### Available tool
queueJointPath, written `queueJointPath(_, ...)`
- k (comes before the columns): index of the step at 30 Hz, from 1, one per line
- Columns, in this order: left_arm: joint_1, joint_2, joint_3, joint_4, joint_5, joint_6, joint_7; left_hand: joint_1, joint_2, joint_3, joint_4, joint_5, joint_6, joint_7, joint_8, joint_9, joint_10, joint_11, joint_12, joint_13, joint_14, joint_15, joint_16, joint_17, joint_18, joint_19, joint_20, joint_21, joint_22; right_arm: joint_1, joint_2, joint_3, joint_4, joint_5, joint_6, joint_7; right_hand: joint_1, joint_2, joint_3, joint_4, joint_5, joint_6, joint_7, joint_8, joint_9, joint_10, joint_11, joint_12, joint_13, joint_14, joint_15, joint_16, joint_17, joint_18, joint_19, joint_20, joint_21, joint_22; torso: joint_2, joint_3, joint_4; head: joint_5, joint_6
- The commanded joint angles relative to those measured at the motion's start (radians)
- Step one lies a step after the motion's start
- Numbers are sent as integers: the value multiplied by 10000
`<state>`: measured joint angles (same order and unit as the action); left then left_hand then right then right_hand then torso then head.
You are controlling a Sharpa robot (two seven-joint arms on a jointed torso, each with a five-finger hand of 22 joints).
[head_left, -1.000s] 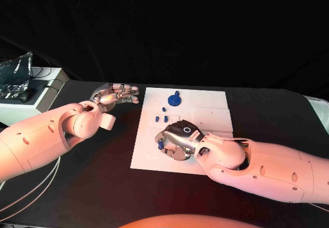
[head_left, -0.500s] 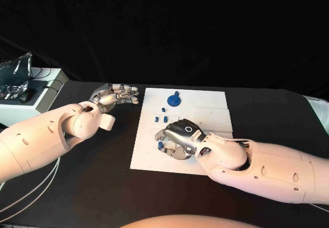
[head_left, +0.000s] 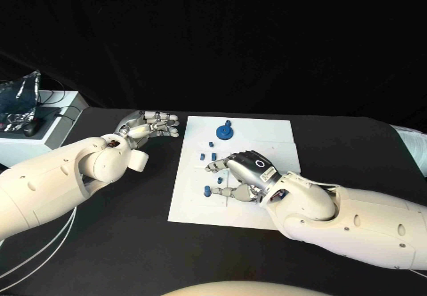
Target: Assemble the parts on the task board
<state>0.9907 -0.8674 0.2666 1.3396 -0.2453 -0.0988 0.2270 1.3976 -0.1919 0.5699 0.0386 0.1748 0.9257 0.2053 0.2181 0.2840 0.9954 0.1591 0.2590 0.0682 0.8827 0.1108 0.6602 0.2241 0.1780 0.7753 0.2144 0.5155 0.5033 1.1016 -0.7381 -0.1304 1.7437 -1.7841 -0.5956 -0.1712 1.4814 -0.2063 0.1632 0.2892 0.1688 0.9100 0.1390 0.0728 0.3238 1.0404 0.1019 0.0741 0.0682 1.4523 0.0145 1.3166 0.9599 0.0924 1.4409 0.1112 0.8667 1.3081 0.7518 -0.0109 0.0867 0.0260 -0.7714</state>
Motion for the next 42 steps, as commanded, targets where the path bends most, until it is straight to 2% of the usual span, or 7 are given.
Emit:
queueJointPath(1, 1, 12, 6, 9, 50, 181, 52, -28, 76, 13, -48, -1, -25, 19, 66, -11, 34, -13, 6, -5, -6, 13, -36, -13, -18, -16, 37, -41, -9, 143, -327, 33, 186, 2216, -676, 839, 56, 171, 28, -11, 167, 181, 279, 80, -45, 664, -23, 228, 90, 17, -43, 16, 112, 160, 68, -59, 48, 416, -19, -3, -13, -49, 50)
queueJointPath(11, -133, -102, 6, 49, 81, 54, 232, -45, 72, 6, -44, -2, -77, 12, 47, -33, 50, -16, 14, -1, 12, 13, -43, -7, -20, -14, 44, -66, -18, 1197, -2003, 91, 345, 6638, 1736, 605, -740, 300, 1020, -5, 1106, 1469, -258, 958, 188, 3692, -731, 1646, 1152, 235, -588, 472, 1118, 90, 246, -489, 577, 625, -131, -6, -141, -404, 220)
queueJointPath(14, -190, -140, 6, 60, 93, 26, 263, -54, 92, 10, -34, -2, -57, -5, 64, -33, 68, -25, 24, 1, 21, 11, -43, -3, -21, -17, 48, -81, -23, 1378, -2349, 91, 255, 7337, 2935, -256, -1720, 220, 902, -221, 1864, 1322, -550, 1316, 636, 3719, -954, 7554, 7319, 582, -759, 1243, 2670, -230, 609, -626, 2320, 1282, -185, 5, -173, -536, 204)
queueJointPath(16, -234, -160, 6, 73, 109, 74, 302, -54, 92, 10, -34, -2, -57, -5, 64, -33, 68, -25, 24, 1, 21, 11, -43, -3, -21, -17, 48, -81, -23, 1457, -2568, 89, 249, 7637, 3585, -829, -2370, 266, 537, -40, 1469, 1275, -474, 1649, 975, 3819, -898, 10622, 10555, 779, -708, 1755, 3912, -340, 735, -647, 3311, 1648, -206, 8, -189, -607, 200)
queueJointPath(21, -346, -197, 6, 126, 133, 182, 378, -68, 76, -2, -33, -7, -46, -22, 75, -33, 74, -32, 26, 2, 21, 10, -48, -1, -23, -22, 52, -97, -29, 1570, -2932, 85, 351, 7884, 4431, -2326, -3031, 497, -196, 37, 1810, 1048, -509, 2289, 1756, 4720, -936, 13887, 13964, 1087, -750, 2396, 5631, -613, 1004, -651, 5157, 2216, -261, 24, -243, -719, 210)
queueJointPath(30, -435, -204, 6, 175, 143, 191, 398, -86, 71, -8, -24, -9, -46, -32, 79, -36, 74, -36, 26, 1, 23, 10, -50, 1, -25, -29, 57, -113, -36, 1809, -3289, 42, 595, 7648, 5353, -4781, -4019, 911, -813, 57, 2262, 1034, -651, 2803, 2612, 5145, -1032, 14694, 14778, 1185, -798, 2542, 6109, -709, 1088, -722, 5803, 2346, -355, -18, -328, -787, 137)
queueJointPath(42, -447, -219, 5, 213, 145, 162, 381, -102, 64, -13, -16, -9, -53, -41, 79, -41, 63, -37, 20, -2, 26, 9, -52, 4, -26, -31, 60, -127, -43, 1864, -3251, -33, 501, 7032, 5926, -5358, -4515, 1098, -1075, 54, 2426, 1113, -768, 3184, 3282, 5149, -1125, 14699, 14797, 1185, -868, 2542, 6109, -738, 1109, -773, 5997, 2384, -396, -84, -344, -777, 38)
